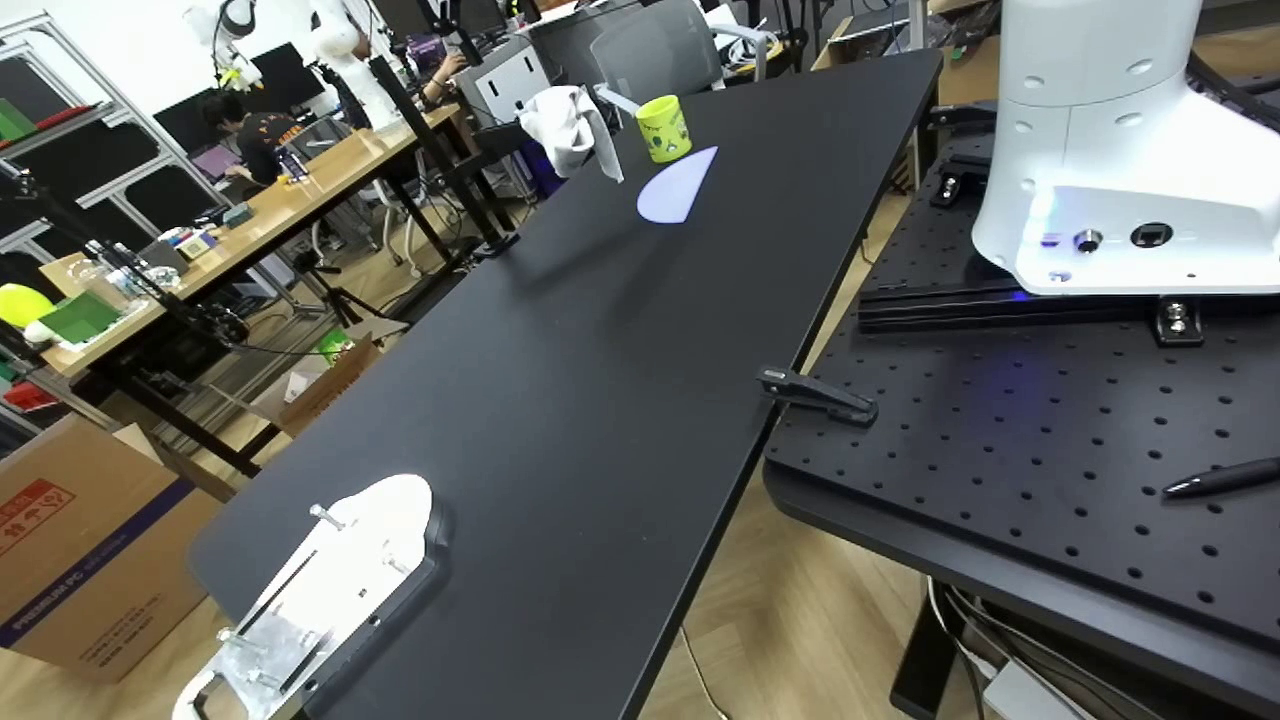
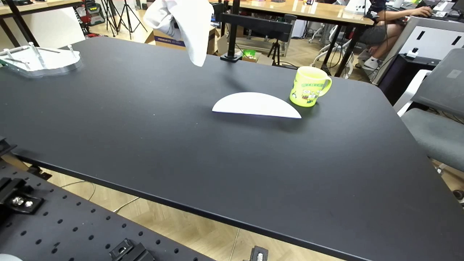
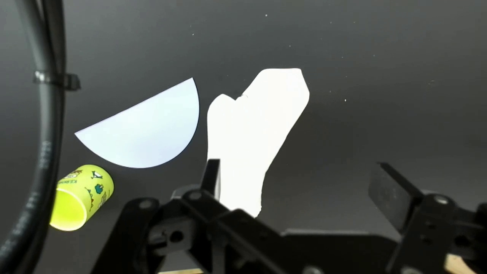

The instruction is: Put the towel on the rack on the table

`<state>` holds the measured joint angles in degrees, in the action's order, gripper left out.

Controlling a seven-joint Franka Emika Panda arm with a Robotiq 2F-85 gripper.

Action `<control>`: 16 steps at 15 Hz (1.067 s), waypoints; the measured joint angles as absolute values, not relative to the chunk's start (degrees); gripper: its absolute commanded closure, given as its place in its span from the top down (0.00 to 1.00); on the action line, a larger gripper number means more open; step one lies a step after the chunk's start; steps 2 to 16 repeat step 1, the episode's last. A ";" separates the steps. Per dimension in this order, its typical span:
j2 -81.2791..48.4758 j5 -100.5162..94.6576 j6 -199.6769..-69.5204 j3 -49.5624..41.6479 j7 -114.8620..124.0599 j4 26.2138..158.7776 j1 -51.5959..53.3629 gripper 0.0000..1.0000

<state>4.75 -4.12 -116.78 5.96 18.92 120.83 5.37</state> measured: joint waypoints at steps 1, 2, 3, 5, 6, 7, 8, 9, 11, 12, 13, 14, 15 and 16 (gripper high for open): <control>5.01 -4.00 -116.46 6.19 18.06 120.85 5.47 1.00; 5.01 -4.00 -116.46 6.19 18.06 120.85 5.47 1.00; 5.01 -4.00 -116.46 6.19 18.06 120.85 5.47 1.00; 5.01 -4.00 -116.46 6.19 18.06 120.85 5.47 1.00; 5.01 -4.00 -116.46 6.19 18.06 120.85 5.47 1.00; 5.01 -4.00 -116.46 6.19 18.06 120.85 5.47 1.00; 5.01 -4.00 -116.46 6.19 18.06 120.85 5.47 1.00; 5.01 -4.00 -116.46 6.19 18.06 120.85 5.47 1.00; 5.01 -4.00 -116.46 6.19 18.06 120.85 5.47 1.00; 5.01 -4.00 -116.46 6.19 18.06 120.85 5.47 1.00; 5.01 -4.00 -116.46 6.19 18.06 120.85 5.47 1.00; 5.01 -4.00 -116.46 6.19 18.06 120.85 5.47 1.00; 5.01 -4.00 -116.46 6.19 18.06 120.85 5.47 1.00; 5.01 -4.00 -116.46 6.19 18.06 120.85 5.47 1.00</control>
